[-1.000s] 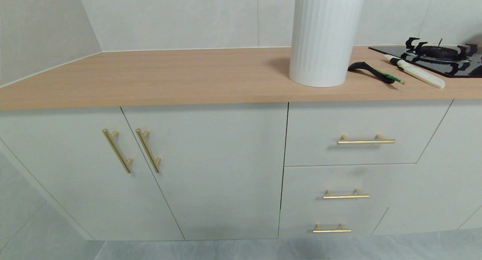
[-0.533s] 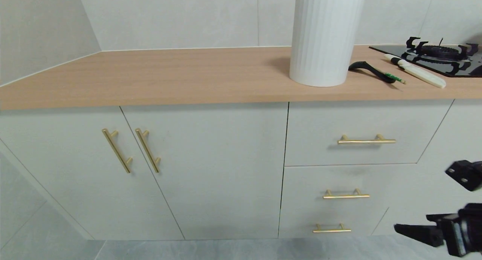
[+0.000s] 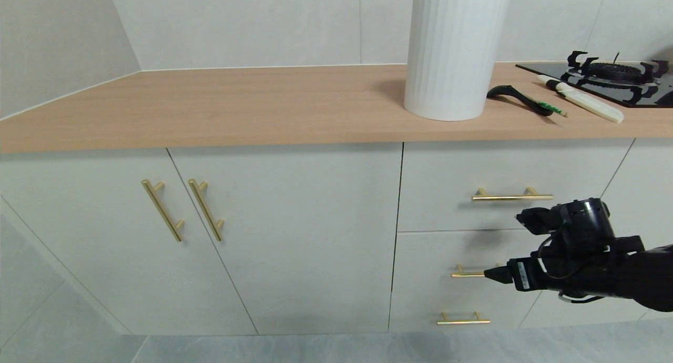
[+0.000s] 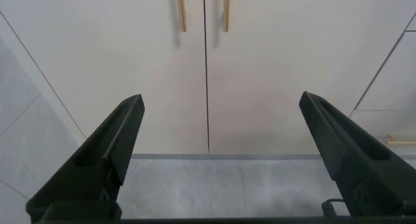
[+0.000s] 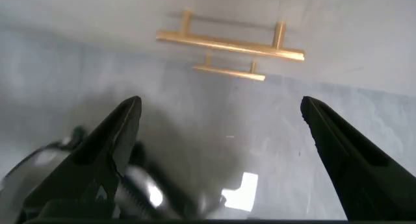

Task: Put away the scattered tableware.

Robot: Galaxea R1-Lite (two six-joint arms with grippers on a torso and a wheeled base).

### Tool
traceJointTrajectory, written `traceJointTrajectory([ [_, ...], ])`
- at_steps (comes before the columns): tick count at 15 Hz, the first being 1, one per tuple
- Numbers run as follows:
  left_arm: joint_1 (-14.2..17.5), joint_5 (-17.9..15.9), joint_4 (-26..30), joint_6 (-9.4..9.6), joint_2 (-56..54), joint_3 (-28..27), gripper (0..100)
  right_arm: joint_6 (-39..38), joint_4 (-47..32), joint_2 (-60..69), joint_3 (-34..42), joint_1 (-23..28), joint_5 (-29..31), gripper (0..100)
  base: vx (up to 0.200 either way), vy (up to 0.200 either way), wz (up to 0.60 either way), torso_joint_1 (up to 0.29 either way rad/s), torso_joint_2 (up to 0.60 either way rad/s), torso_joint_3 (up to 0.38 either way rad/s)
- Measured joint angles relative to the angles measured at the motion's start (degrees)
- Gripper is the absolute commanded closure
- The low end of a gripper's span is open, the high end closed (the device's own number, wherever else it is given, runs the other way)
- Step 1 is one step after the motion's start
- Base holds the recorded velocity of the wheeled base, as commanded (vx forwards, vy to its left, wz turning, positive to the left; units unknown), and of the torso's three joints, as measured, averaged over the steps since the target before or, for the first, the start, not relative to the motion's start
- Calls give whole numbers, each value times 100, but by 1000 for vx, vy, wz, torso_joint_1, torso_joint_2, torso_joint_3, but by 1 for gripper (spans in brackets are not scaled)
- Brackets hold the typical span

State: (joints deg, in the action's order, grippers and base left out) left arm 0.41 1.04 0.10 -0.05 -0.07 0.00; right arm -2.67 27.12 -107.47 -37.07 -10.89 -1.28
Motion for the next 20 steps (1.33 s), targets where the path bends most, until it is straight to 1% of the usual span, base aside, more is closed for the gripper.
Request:
traceJointTrajectory([
  [3, 0, -2, 0, -2, 0, 0, 0, -34, 1941, -859, 419, -11, 639, 0, 0, 0, 0, 0, 0, 0],
  [4, 0, 0, 0, -2, 0, 0, 0, -39, 2411, -1097, 529, -11, 777, 0, 0, 0, 0, 0, 0, 0],
  [5, 0, -2, 0, -2, 0, 0, 0, -45, 2647, -1307, 618, -13, 852, 0, 0, 0, 0, 0, 0, 0],
  [9, 0, 0, 0, -2, 0, 0, 0, -66, 3005, -1769, 667, -16, 913, 0, 0, 0, 0, 0, 0, 0],
  [11, 0, 0, 0, -5, 0, 0, 0, -91, 3374, -1957, 660, -18, 957, 0, 0, 0, 0, 0, 0, 0],
  [14, 2, 0, 0, -2, 0, 0, 0, -252, 4161, -2306, 664, -18, 1162, 0, 0, 0, 0, 0, 0, 0],
  [16, 0, 0, 0, -2, 0, 0, 0, -269, 4311, -2497, 656, -16, 1198, 0, 0, 0, 0, 0, 0, 0],
  [20, 0, 0, 0, -5, 0, 0, 0, -257, 4346, -2608, 684, -18, 1201, 0, 0, 0, 0, 0, 0, 0],
])
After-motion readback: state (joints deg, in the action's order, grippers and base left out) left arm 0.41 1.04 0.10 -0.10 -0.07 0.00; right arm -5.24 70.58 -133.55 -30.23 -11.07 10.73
